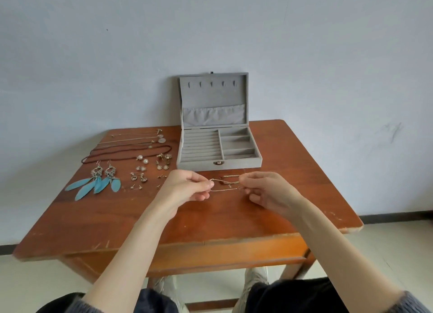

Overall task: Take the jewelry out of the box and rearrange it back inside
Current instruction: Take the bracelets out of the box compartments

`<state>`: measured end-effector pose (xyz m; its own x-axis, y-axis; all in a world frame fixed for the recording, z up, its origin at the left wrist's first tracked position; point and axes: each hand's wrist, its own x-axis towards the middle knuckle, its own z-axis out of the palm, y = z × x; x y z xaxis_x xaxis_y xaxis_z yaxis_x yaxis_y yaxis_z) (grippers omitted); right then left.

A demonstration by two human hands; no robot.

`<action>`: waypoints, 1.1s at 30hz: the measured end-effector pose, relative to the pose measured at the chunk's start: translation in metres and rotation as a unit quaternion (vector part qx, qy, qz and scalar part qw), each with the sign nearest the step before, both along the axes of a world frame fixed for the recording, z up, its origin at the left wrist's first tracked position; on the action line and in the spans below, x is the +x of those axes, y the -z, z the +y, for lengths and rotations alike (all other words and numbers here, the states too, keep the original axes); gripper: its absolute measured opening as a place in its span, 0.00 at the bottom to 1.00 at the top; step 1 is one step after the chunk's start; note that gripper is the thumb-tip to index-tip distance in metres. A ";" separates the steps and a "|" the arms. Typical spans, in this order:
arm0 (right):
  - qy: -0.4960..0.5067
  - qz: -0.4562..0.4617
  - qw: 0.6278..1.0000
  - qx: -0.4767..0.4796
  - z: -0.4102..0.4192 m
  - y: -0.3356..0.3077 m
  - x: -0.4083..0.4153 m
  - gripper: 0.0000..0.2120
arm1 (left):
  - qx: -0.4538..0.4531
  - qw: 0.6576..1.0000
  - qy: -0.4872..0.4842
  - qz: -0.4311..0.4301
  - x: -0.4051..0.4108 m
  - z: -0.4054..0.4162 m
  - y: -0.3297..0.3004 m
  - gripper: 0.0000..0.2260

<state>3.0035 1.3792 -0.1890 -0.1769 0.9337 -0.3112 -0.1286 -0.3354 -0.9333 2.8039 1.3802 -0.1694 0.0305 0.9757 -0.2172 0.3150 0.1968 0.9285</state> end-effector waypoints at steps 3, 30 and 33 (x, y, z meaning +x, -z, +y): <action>0.023 -0.214 0.974 0.074 -0.006 -0.005 0.006 0.03 | 0.035 0.997 0.004 0.074 0.011 -0.003 0.004 0.04; 0.002 -0.455 0.885 0.100 0.008 -0.003 0.019 0.08 | 0.024 0.977 0.006 0.213 0.035 0.004 0.012 0.12; 0.001 -0.396 0.915 0.084 0.007 -0.009 0.024 0.11 | 0.012 0.985 0.036 0.169 0.030 0.005 0.009 0.11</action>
<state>3.0280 1.3864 -0.1798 0.0429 0.9800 -0.1942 0.6090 -0.1797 -0.7726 2.8336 1.3849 -0.1785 0.0293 0.9787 -0.2030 0.6193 0.1417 0.7723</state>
